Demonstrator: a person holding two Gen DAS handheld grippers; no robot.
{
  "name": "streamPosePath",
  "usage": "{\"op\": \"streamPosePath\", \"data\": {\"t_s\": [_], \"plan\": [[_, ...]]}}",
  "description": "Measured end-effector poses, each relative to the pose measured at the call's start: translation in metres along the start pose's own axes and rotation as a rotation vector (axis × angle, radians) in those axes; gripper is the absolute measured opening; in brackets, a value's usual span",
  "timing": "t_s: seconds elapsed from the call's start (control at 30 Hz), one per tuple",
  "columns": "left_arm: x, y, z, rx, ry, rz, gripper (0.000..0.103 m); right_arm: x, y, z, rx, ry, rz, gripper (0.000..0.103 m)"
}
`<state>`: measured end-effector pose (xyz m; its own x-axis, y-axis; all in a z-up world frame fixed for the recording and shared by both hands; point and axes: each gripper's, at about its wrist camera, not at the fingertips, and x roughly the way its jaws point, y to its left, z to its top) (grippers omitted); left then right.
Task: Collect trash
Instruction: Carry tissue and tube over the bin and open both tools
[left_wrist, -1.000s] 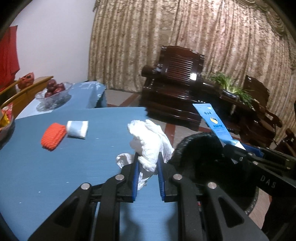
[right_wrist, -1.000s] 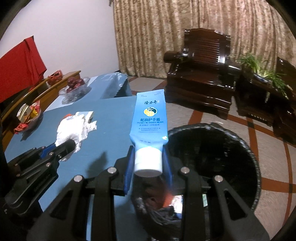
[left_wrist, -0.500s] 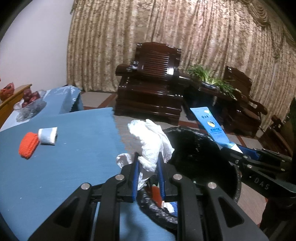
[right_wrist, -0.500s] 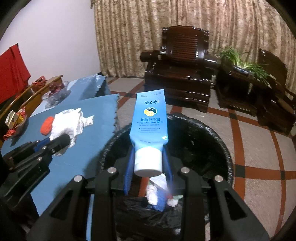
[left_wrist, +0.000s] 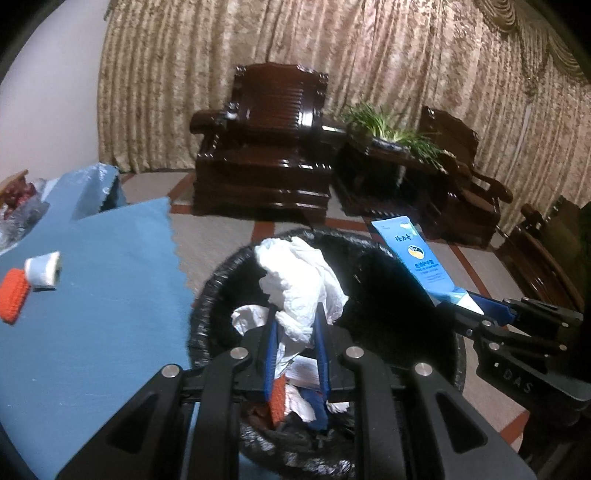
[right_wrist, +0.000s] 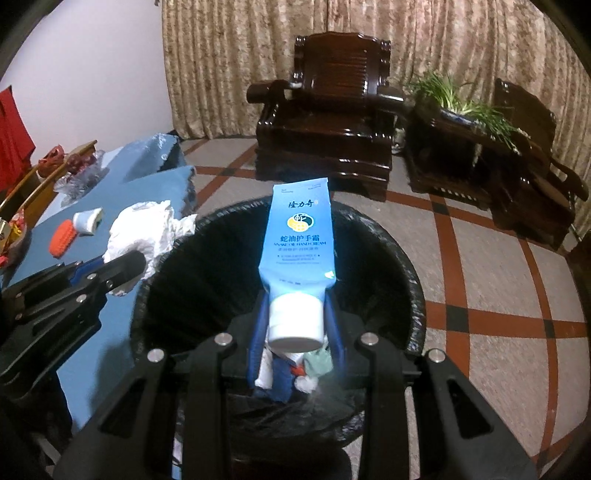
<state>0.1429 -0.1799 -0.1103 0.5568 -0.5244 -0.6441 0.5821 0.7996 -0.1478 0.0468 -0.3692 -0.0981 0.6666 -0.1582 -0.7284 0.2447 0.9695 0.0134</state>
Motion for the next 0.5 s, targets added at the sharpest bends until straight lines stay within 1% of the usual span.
{"op": "streamPosePath", "data": {"t_s": [0.3, 0.37, 0.4, 0.43, 0.47, 0.5], "plan": [[0.038, -0.003, -0.007, 0.008, 0.072, -0.039, 0.019, 0.034, -0.008, -0.014, 0.012, 0.076, -0.011, 0.029], [0.042, 0.002, -0.007, -0.001, 0.086, -0.052, 0.025, 0.042, -0.006, -0.017, 0.003, 0.089, -0.016, 0.030], [0.043, 0.003, -0.009, -0.007, 0.088, -0.057, 0.032, 0.046, -0.005, -0.019, -0.006, 0.100, -0.022, 0.030], [0.043, 0.006, -0.009, -0.016, 0.091, -0.062, 0.044, 0.048, -0.006, -0.020, -0.009, 0.103, -0.028, 0.037], [0.043, 0.007, -0.009, -0.023, 0.090, -0.065, 0.048, 0.050, -0.005, -0.021, -0.012, 0.105, -0.040, 0.050], [0.042, 0.011, -0.009, -0.030, 0.085, -0.064, 0.054, 0.052, -0.005, -0.022, -0.014, 0.105, -0.046, 0.056]]}}
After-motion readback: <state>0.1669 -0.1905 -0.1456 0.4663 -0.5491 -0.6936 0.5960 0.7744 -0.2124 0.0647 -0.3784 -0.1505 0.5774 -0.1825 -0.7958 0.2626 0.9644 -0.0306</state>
